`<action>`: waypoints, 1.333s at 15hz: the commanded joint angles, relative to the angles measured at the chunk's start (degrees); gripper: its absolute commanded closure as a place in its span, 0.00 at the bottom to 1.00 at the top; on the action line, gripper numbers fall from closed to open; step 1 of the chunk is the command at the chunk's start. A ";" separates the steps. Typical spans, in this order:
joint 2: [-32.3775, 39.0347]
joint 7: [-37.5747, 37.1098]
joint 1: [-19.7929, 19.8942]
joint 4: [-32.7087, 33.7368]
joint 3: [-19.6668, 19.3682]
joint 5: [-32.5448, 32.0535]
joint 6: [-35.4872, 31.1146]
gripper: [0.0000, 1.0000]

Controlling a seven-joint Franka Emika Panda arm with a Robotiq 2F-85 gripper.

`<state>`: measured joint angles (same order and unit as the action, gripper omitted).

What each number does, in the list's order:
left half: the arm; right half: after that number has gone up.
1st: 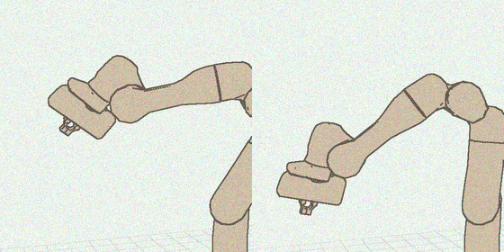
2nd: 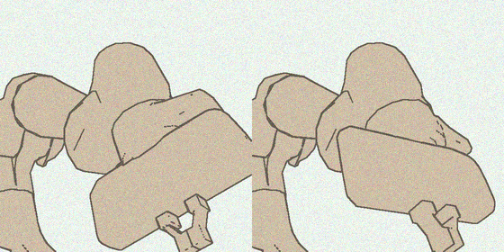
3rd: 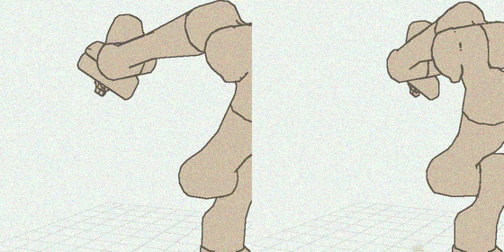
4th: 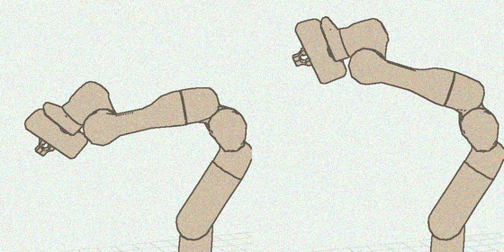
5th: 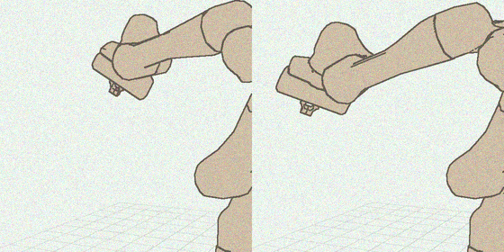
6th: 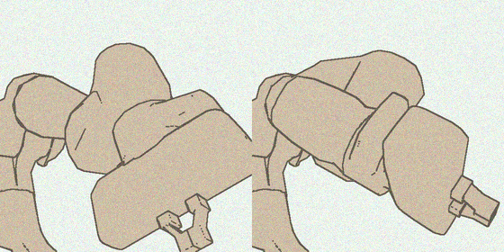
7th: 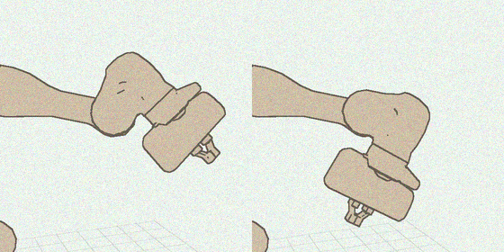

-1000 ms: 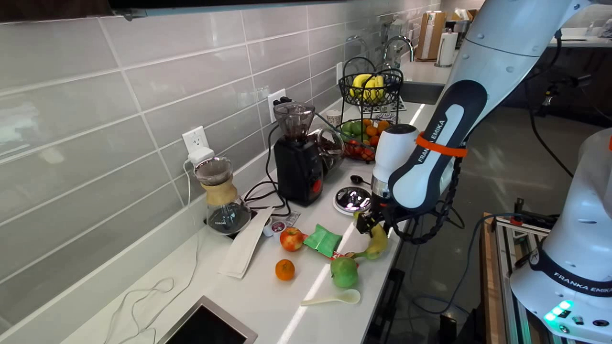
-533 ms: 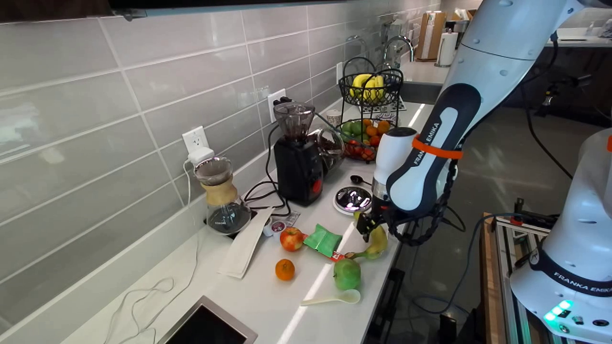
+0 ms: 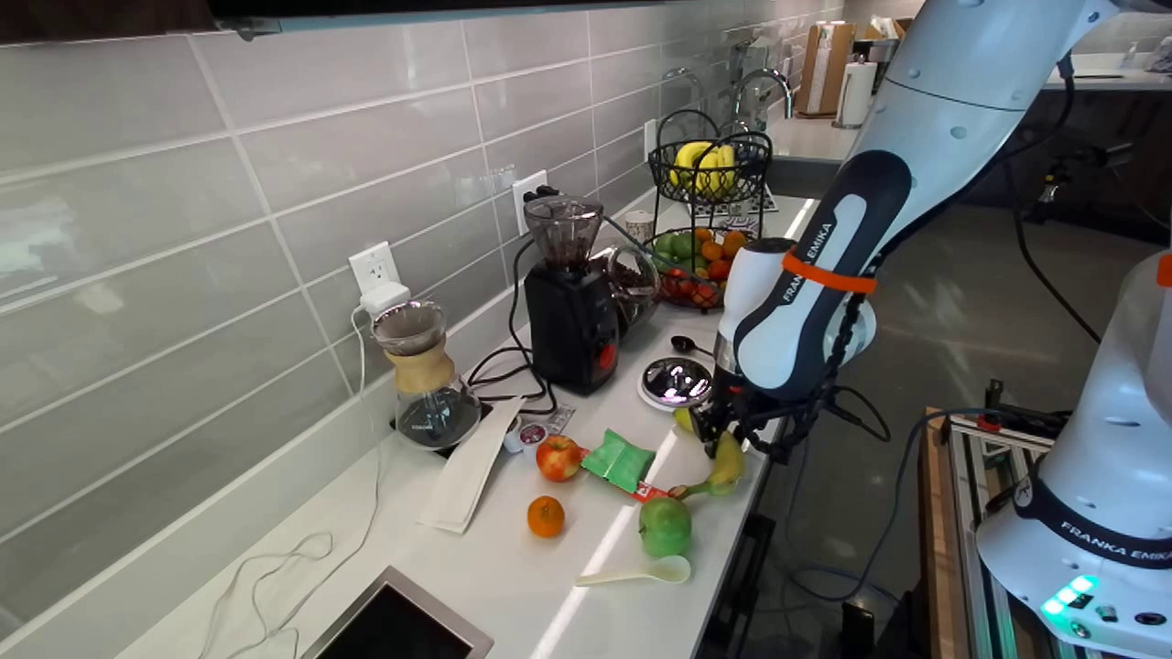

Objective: Put the banana, on the counter, next to the other bananas

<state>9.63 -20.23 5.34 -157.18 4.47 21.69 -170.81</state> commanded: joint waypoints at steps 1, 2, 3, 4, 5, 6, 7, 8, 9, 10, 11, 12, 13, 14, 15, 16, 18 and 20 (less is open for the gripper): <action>-1.16 7.25 5.48 0.23 4.64 8.94 -0.78 0.81; -1.44 9.35 6.86 0.48 5.83 11.66 -0.51 0.81; -1.96 11.22 8.01 0.56 6.60 13.96 -0.36 0.81; -3.07 13.54 9.33 0.83 7.77 16.95 0.32 0.82; -4.12 15.36 10.16 0.86 8.20 18.83 0.57 0.82; -5.56 16.61 10.57 0.76 8.30 19.95 0.74 0.82; -6.54 17.99 10.99 0.91 8.35 21.05 0.95 0.82; -7.78 19.21 11.27 1.09 8.32 21.91 1.47 0.82; -8.74 20.13 11.35 1.25 8.14 22.51 2.00 0.82; -9.92 20.83 11.18 1.31 7.91 22.58 2.42 0.82; -11.07 21.25 10.93 1.27 7.65 22.07 3.18 0.82; -12.22 21.11 10.68 1.02 7.42 20.96 3.52 0.82; -13.67 20.21 10.57 0.52 7.15 18.69 4.18 0.82; -14.79 18.70 10.66 0.11 7.07 15.96 4.58 0.82; -15.82 17.09 11.06 -0.19 7.07 12.78 5.24 0.82; -16.91 14.95 6.27 -0.43 1.54 8.32 5.69 0.82; -19.95 11.61 11.21 -0.63 4.65 -0.86 7.84 0.82; -23.73 8.59 12.81 -0.48 3.66 -9.62 9.82 0.82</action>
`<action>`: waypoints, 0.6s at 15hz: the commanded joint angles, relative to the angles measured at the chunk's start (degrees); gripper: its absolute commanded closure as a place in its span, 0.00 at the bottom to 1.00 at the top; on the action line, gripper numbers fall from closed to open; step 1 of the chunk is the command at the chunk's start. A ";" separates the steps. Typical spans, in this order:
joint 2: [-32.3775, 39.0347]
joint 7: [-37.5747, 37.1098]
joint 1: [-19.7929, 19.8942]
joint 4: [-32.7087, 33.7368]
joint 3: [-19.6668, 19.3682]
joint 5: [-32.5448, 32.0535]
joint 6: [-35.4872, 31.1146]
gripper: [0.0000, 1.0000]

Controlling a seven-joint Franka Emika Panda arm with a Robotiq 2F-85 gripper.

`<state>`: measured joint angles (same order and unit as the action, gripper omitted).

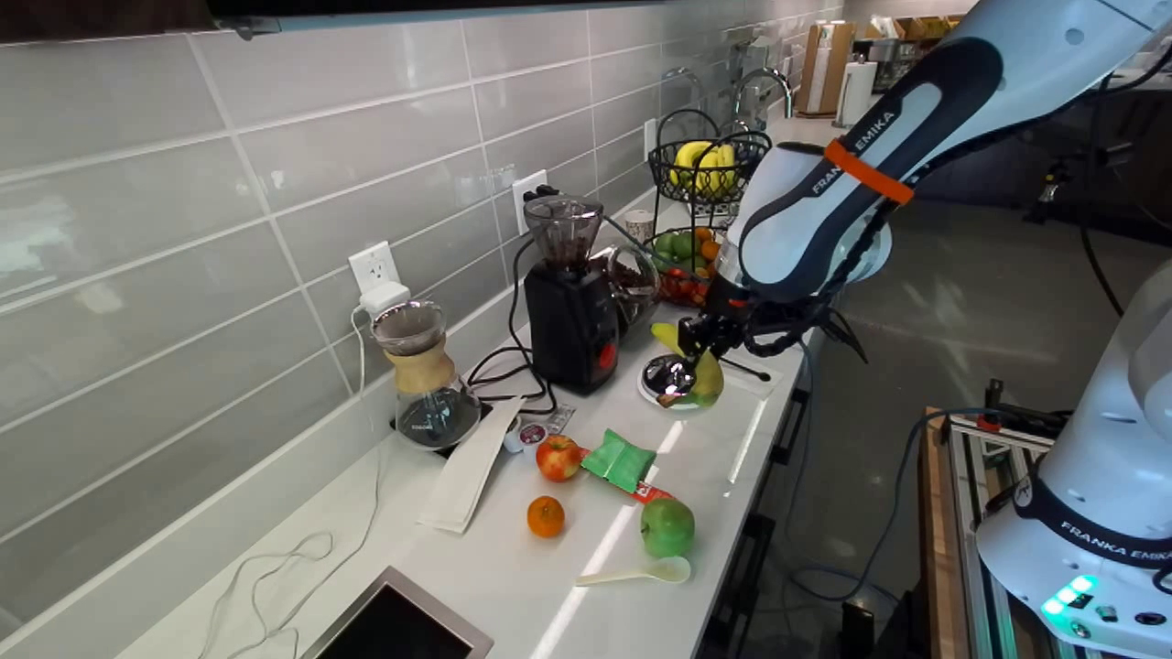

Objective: Put the banana, on the counter, next to the other bananas

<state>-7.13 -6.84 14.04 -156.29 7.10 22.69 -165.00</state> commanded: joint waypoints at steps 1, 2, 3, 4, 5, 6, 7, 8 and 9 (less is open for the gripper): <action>-8.88 -7.81 1.06 -1.72 -3.31 -14.90 3.81 0.82; -3.26 -5.17 -1.98 -0.08 -4.54 -10.43 1.31 0.57; -4.98 -6.57 -1.41 -0.15 -5.07 -13.10 1.75 0.57; -6.26 -6.93 -1.12 -0.28 -5.41 -14.23 2.40 0.57; -7.04 -7.05 -0.97 -0.50 -5.51 -14.64 2.63 0.57; -7.48 -7.06 -0.92 -0.71 -5.50 -14.76 2.73 0.57; -7.62 -7.09 -0.91 -0.90 -5.47 -14.81 2.74 0.57; -7.68 -7.02 -0.92 -1.07 -5.51 -14.81 2.84 0.57; -7.68 -7.04 -0.92 -1.20 -5.50 -14.82 2.84 0.57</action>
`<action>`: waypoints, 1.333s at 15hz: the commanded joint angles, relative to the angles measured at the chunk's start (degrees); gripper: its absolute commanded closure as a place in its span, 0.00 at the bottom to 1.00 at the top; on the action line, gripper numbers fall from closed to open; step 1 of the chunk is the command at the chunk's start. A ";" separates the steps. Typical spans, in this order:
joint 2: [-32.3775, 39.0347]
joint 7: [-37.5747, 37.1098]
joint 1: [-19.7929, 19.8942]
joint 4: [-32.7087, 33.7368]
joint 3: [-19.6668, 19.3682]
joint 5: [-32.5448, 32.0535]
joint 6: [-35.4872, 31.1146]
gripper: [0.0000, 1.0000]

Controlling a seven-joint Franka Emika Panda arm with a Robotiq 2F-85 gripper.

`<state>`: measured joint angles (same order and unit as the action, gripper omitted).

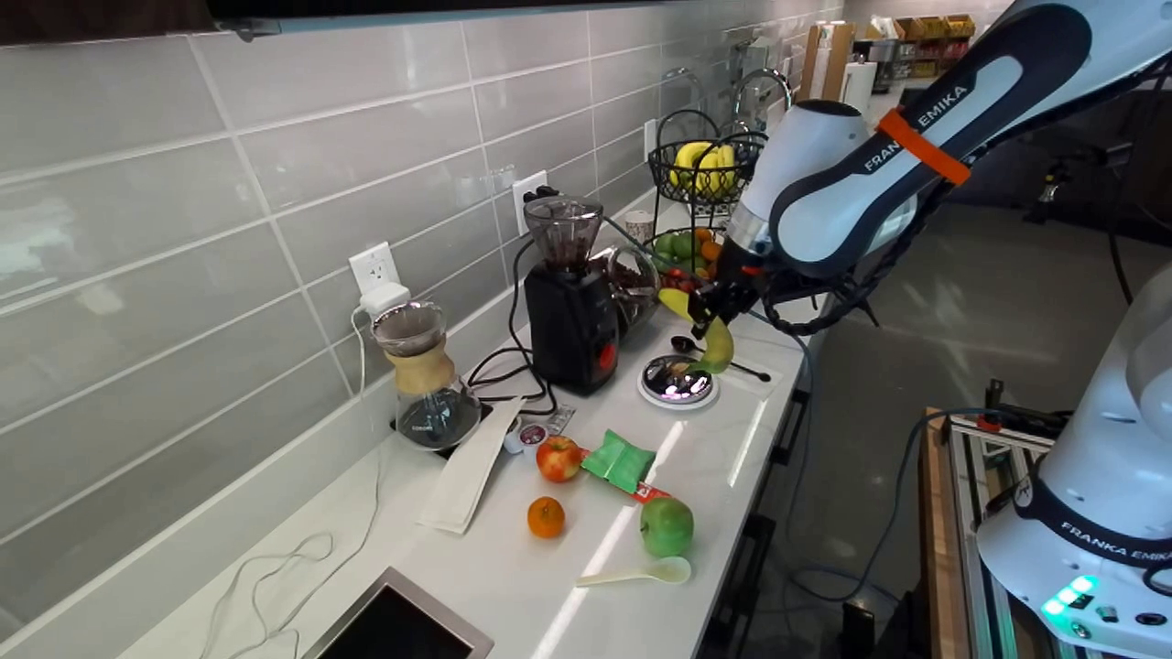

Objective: Put the banana, on the counter, next to the other bananas

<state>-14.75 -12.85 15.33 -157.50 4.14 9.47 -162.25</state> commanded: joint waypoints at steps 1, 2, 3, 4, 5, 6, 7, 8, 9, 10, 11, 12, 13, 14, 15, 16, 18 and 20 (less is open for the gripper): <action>-0.07 -1.03 -2.20 -0.04 -2.54 -1.62 0.09 0.82; 0.34 -1.95 -1.37 1.09 -3.02 -1.92 -0.08 0.82; 0.18 -2.03 -0.95 1.86 -3.98 -2.02 0.06 0.82; -0.44 -1.87 -0.43 3.01 -5.41 -1.67 0.86 0.82; -0.65 -2.23 0.31 4.15 -6.45 -1.89 1.07 0.82; -0.75 -3.01 1.39 5.89 -7.52 -2.40 1.98 0.82; -0.34 -2.98 1.72 7.93 -8.95 -1.85 2.57 0.82; 0.50 -4.15 2.93 10.15 -9.55 -2.68 3.36 0.82; 1.10 -6.05 4.40 12.12 -9.63 -4.24 4.26 0.82; 1.68 -7.47 5.17 13.80 -9.88 -5.10 4.25 0.82; 1.81 -7.68 5.23 15.41 -10.38 -5.49 5.61 0.82; 1.98 -8.62 5.50 16.54 -10.47 -6.14 5.88 0.82; 2.27 -12.13 6.92 17.71 -9.57 -8.60 6.41 0.82; 2.44 -13.85 7.01 18.86 -9.53 -9.27 7.28 0.82; 2.45 -16.10 7.02 19.73 -9.46 -9.85 7.75 0.82; 2.56 -18.10 6.92 20.52 -9.42 -10.09 8.02 0.82; 2.44 -21.86 6.55 22.05 -9.47 -9.71 9.09 0.82; 1.92 -24.99 6.18 23.43 -9.85 -8.48 10.20 0.82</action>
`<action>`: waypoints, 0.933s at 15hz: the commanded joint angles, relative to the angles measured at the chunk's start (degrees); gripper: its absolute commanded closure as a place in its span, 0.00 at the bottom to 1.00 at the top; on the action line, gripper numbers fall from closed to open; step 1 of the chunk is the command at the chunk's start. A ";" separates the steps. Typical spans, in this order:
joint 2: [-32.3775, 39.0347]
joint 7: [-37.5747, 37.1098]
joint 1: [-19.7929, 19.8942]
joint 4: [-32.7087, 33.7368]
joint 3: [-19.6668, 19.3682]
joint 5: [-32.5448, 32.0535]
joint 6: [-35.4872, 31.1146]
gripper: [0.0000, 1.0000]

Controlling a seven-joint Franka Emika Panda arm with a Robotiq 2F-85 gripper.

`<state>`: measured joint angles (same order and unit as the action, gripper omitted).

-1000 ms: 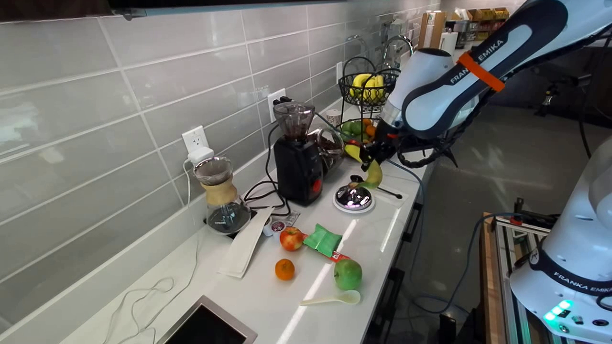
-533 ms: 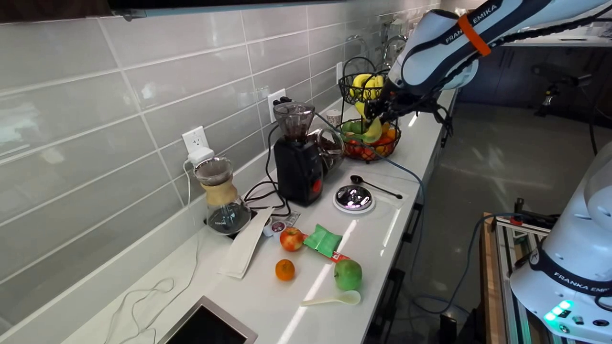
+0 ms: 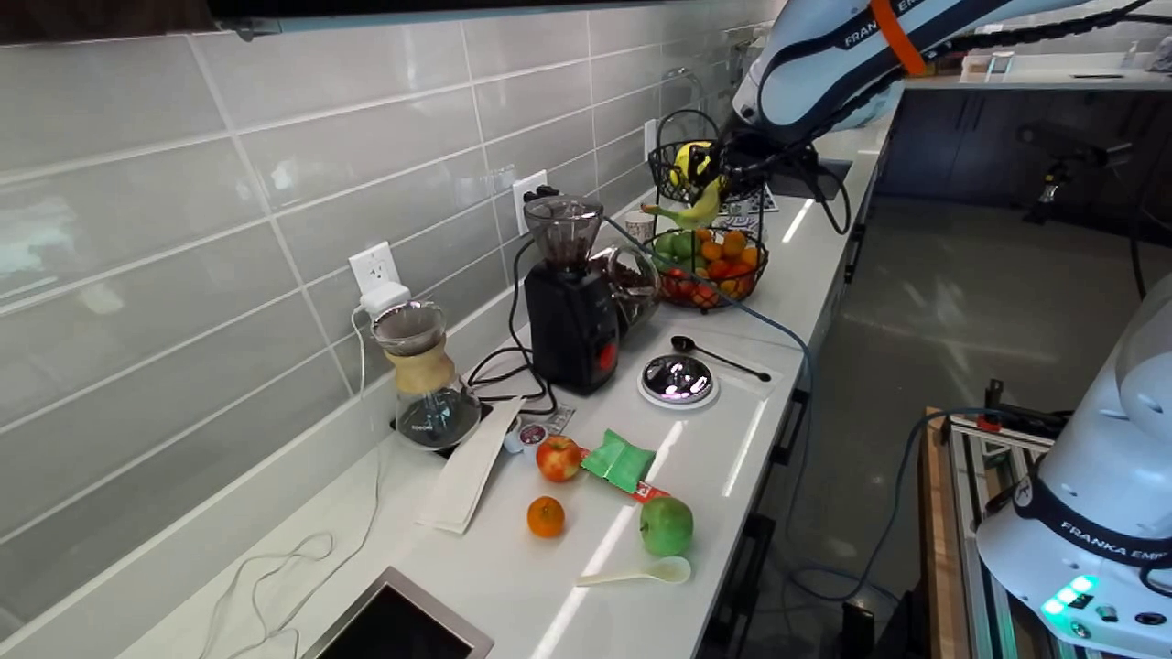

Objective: Put the banana, on the counter, next to the other bananas

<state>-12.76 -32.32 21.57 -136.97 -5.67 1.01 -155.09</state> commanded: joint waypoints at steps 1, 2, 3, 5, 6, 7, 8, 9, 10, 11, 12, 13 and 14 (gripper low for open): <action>-0.26 -7.77 0.07 3.52 -0.19 0.15 2.90 0.82; -0.37 -10.72 0.59 4.05 -0.21 -0.30 1.87 0.82; -0.41 -13.05 0.82 4.56 -0.35 -0.49 1.44 0.82; -0.55 -17.51 1.56 5.29 -0.56 -1.37 0.31 0.82; -0.64 -19.28 1.89 5.81 -0.71 -1.72 0.32 0.82; -0.71 -20.81 2.27 6.19 -0.94 -1.98 0.45 0.82; -0.81 -22.42 2.66 6.60 -1.13 -2.19 0.71 0.82; -0.98 -24.04 3.12 7.04 -1.37 -2.34 0.97 0.82; -0.99 -25.53 3.54 7.39 -1.58 -2.55 0.69 0.82; -0.90 -27.44 4.21 7.68 -1.73 -3.17 0.00 0.82; -0.69 -28.73 4.53 7.94 -2.07 -3.19 -0.84 0.82; -0.35 -29.92 4.80 8.39 -2.37 -3.29 -1.29 0.82; -0.01 -31.02 4.96 8.78 -2.73 -3.08 -1.70 0.82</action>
<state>-13.33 -58.28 25.84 -129.25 -7.63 -0.47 -155.09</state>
